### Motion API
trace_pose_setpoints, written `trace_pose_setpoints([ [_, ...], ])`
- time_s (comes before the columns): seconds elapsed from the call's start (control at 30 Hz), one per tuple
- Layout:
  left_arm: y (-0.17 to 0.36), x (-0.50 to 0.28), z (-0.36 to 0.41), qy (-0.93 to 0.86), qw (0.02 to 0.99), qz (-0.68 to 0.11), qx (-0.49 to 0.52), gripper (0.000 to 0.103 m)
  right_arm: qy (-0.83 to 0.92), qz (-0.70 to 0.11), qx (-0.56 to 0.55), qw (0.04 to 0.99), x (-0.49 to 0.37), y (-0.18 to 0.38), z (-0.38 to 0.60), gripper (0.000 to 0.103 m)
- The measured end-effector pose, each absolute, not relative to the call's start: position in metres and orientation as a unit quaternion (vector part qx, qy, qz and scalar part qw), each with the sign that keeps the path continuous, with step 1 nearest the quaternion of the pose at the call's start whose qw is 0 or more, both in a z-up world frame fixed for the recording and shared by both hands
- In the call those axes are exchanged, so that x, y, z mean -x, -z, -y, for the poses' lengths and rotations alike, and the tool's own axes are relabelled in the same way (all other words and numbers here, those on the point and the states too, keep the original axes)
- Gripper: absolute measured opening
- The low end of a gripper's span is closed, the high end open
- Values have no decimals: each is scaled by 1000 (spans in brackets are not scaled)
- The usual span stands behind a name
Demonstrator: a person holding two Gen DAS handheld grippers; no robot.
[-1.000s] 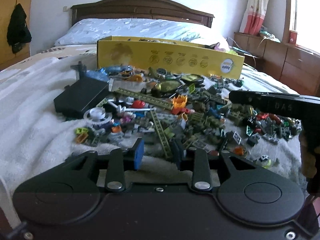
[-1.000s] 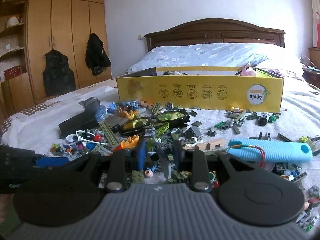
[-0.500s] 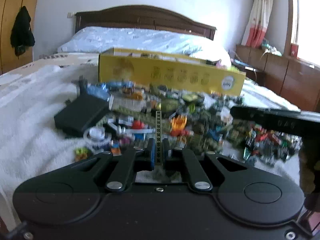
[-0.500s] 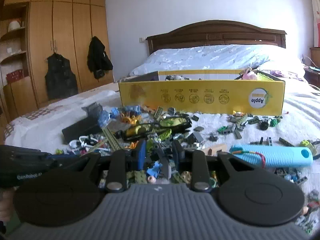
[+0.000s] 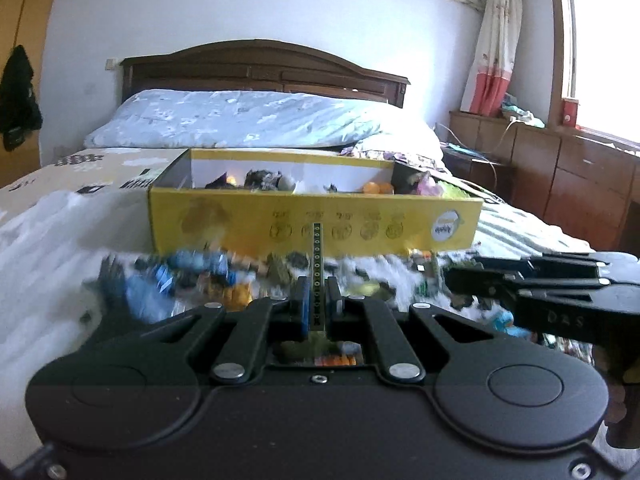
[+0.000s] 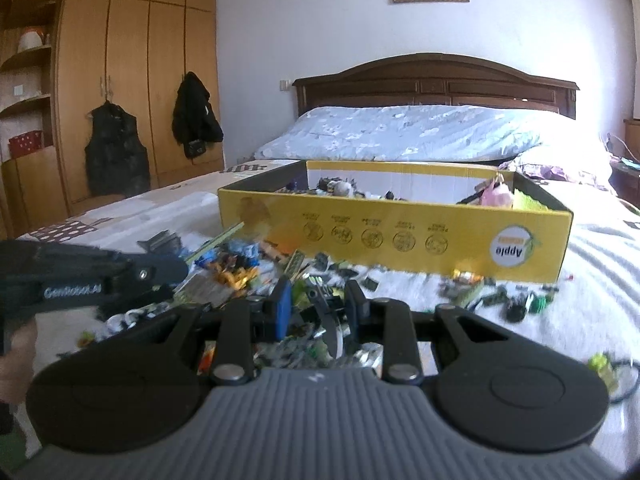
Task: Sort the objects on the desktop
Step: 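Lift both held pieces and carry them toward the yellow box, then open both grippers inside the yellow box to release the pieces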
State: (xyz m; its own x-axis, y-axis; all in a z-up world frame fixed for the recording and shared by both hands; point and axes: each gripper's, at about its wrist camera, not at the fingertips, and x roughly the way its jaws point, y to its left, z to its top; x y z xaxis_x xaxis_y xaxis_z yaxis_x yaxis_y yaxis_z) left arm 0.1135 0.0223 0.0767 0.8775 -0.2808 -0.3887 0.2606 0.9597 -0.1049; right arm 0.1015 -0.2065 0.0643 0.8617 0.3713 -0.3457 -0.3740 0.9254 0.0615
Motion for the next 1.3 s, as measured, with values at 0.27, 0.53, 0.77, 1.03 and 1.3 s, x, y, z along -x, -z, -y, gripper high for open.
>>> trace_pose_setpoints([
  [0.27, -108, -221, -3, 140, 970, -197, 14, 7, -171, -189, 0, 967, -187, -90, 220, 32],
  [0.53, -114, -333, 19, 97, 974, -204, 21, 7, -125, -206, -53, 969, -292, -107, 234, 32],
  [0.77, -96, -394, 32, 76, 972, -222, -1, 45, -72, -220, -84, 969, -359, -95, 250, 61],
  [1.03, -85, -383, 28, 79, 969, -232, 13, 72, -63, -232, -95, 966, -366, -76, 258, 76],
  [1.3, -108, -331, 15, 81, 965, -249, 33, 95, -106, -227, -115, 961, -319, -101, 253, 88],
])
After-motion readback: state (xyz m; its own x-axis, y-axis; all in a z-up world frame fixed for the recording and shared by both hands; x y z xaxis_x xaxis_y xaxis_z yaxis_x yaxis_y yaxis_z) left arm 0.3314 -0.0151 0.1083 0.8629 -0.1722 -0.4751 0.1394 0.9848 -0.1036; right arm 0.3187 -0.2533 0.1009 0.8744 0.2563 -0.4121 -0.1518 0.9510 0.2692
